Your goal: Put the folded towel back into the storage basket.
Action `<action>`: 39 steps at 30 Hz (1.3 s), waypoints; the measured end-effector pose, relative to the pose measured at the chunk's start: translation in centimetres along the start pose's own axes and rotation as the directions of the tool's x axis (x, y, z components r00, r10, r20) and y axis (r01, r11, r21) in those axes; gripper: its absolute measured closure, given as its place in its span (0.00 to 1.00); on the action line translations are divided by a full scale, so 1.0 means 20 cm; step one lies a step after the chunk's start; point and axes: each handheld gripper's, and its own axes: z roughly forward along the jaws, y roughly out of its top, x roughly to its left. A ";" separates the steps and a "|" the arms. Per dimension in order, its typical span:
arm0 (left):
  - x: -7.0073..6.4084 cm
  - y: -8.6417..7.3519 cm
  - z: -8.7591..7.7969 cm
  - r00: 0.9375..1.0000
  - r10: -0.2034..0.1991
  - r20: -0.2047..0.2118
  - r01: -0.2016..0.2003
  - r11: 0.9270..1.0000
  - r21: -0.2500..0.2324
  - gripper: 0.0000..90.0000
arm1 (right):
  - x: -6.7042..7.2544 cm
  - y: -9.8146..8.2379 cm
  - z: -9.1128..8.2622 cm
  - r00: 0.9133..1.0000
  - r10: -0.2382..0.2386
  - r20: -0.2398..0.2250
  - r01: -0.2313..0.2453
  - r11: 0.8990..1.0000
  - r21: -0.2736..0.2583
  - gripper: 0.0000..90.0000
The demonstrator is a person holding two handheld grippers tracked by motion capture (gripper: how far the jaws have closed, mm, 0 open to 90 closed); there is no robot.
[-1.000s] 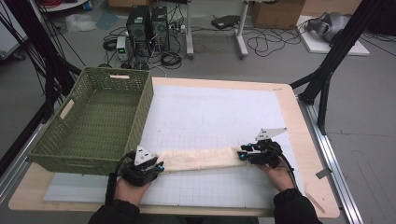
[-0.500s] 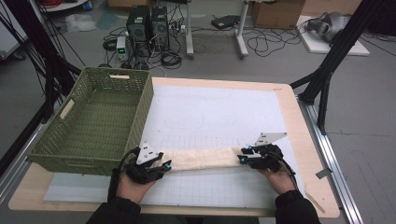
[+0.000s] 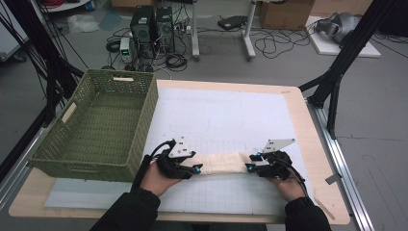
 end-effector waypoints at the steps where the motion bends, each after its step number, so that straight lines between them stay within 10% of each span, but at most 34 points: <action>1: 0.00 0.02 0.02 1.000 0.018 0.006 -0.018 1.000 0.002 0.54 | 0.00 0.00 0.00 1.000 -0.002 -0.001 0.002 1.000 0.000 0.63; 14: 0.03 0.18 0.25 0.991 0.059 0.118 -0.074 0.989 0.127 0.47 | -0.02 -0.01 0.02 1.000 0.019 -0.009 -0.019 1.000 -0.002 0.59; 29: 0.06 0.14 0.36 0.976 0.066 0.206 -0.128 0.944 0.305 0.38 | -0.02 -0.01 0.02 1.000 0.020 -0.014 -0.020 1.000 0.003 0.58; 39: 0.06 0.13 0.36 0.971 0.081 0.225 -0.146 0.945 0.292 0.33 | -0.02 -0.01 0.02 1.000 0.010 -0.012 -0.010 1.000 0.005 0.58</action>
